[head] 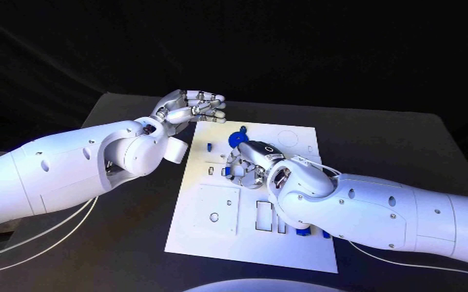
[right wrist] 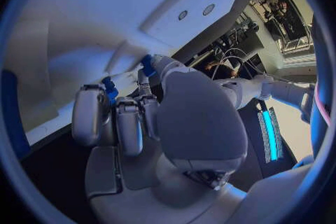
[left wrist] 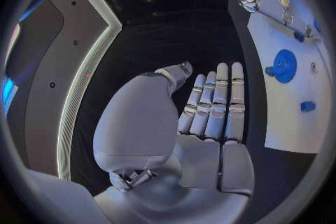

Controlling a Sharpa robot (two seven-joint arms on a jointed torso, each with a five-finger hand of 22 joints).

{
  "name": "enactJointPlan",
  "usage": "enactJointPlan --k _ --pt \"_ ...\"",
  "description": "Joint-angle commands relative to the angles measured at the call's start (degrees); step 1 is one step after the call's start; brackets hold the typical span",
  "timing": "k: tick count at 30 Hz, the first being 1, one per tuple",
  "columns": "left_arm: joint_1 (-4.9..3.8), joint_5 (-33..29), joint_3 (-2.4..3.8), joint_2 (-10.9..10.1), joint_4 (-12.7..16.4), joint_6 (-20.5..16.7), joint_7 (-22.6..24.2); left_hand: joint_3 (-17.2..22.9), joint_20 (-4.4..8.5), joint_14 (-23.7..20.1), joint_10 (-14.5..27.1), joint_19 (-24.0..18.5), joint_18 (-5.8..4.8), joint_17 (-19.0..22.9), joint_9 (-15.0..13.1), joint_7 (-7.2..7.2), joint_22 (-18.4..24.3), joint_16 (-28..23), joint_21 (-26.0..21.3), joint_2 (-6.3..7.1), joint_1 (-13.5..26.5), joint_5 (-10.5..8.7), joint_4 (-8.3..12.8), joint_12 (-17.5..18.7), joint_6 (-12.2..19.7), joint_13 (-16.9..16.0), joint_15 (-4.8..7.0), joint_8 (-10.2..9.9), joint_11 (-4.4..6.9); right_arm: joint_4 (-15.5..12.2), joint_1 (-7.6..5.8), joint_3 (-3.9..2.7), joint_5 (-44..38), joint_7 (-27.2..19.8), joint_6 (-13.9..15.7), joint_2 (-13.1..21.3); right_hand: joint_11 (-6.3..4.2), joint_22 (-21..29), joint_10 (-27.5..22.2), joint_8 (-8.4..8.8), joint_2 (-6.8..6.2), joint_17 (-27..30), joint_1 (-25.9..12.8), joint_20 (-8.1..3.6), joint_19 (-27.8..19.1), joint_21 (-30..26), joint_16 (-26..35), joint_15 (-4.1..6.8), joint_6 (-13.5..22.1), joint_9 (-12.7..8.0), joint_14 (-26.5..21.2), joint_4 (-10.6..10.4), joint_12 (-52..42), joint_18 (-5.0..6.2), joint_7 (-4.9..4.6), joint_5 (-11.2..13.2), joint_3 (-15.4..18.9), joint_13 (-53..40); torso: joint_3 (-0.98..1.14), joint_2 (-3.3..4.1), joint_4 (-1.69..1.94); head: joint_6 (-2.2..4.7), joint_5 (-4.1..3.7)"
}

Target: Assemble the parts on the task board

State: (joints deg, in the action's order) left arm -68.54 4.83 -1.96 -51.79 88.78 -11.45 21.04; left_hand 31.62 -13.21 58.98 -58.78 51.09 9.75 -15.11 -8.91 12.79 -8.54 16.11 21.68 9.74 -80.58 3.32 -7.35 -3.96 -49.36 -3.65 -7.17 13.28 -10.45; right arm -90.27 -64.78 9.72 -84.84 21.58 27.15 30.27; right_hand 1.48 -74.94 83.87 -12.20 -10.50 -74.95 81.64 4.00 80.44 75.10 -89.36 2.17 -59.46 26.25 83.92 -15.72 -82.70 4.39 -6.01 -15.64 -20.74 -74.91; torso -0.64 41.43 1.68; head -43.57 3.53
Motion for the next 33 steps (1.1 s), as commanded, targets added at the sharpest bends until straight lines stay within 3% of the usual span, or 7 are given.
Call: enactJointPlan --k 1,12,22,33 --pt "-0.05 0.1 0.04 0.0 0.1 1.2 0.0 0.1 -0.03 -0.2 0.2 -0.3 0.6 -0.1 0.1 1.45 0.0 -0.2 0.2 0.06 0.5 -0.27 0.3 0.2 0.3 -0.1 -0.32 -0.2 -0.28 0.2 0.16 0.08 -1.0 0.4 -1.3 0.0 -0.12 -2.8 1.7 -0.14 0.35 -13.5 -0.3 -0.12 0.4 0.1 -0.3 0.18 -0.1 0.0 5.8 0.0 -0.3 -0.5 0.06 -0.2 -0.3 -8.2 0.04 -0.04 -0.05 -0.05 0.07" --pt "-0.05 0.1 0.04 0.0 0.1 1.6 -0.2 0.1 -0.03 -0.2 0.2 -0.3 0.6 -0.1 0.1 1.45 0.0 -0.2 0.2 0.06 0.5 -0.27 0.3 0.2 0.3 -0.1 -0.32 -0.2 -0.28 0.3 0.28 0.08 -1.2 0.5 -0.9 0.4 -0.03 -2.7 1.6 -0.02 0.12 -13.3 -0.4 -0.09 0.3 -0.1 -0.2 0.13 0.2 0.0 5.7 0.0 -0.1 -0.46 -0.05 -0.2 -0.5 -8.1 0.1 0.02 -0.1 -0.2 0.06" --pt "-0.05 0.2 0.04 0.1 0.1 1.9 -0.3 0.0 -0.06 -0.2 0.2 -0.4 0.59 -0.2 0.1 1.46 0.1 -0.3 0.2 0.06 0.6 -0.27 0.3 0.3 0.4 -0.1 -0.35 -0.2 -0.3 0.1 0.47 0.07 -1.3 0.4 -0.3 0.3 0.09 -2.7 1.5 0.11 -0.15 -13.2 -0.6 -0.04 0.3 -0.2 -0.2 0.03 0.5 0.0 5.7 0.1 0.0 -0.45 -0.2 -0.2 -0.6 -8.0 0.07 0.03 0.05 -0.09 -0.13" --pt "-0.05 0.3 0.04 0.0 0.1 2.0 -0.4 0.0 -0.06 -0.2 0.2 -0.4 0.59 -0.2 0.1 1.46 0.1 -0.3 0.2 0.06 0.6 -0.27 0.3 0.3 0.4 -0.1 -0.35 -0.2 -0.3 0.4 0.62 0.07 -1.3 0.5 -0.2 0.3 0.25 -2.5 1.4 0.25 -0.48 -13.1 -0.9 0.05 0.1 -0.4 -0.2 -0.09 0.8 -0.1 5.7 0.1 0.2 -0.39 -0.38 -0.2 -0.7 -7.8 -0.01 0.0 -0.07 -0.17 0.06"
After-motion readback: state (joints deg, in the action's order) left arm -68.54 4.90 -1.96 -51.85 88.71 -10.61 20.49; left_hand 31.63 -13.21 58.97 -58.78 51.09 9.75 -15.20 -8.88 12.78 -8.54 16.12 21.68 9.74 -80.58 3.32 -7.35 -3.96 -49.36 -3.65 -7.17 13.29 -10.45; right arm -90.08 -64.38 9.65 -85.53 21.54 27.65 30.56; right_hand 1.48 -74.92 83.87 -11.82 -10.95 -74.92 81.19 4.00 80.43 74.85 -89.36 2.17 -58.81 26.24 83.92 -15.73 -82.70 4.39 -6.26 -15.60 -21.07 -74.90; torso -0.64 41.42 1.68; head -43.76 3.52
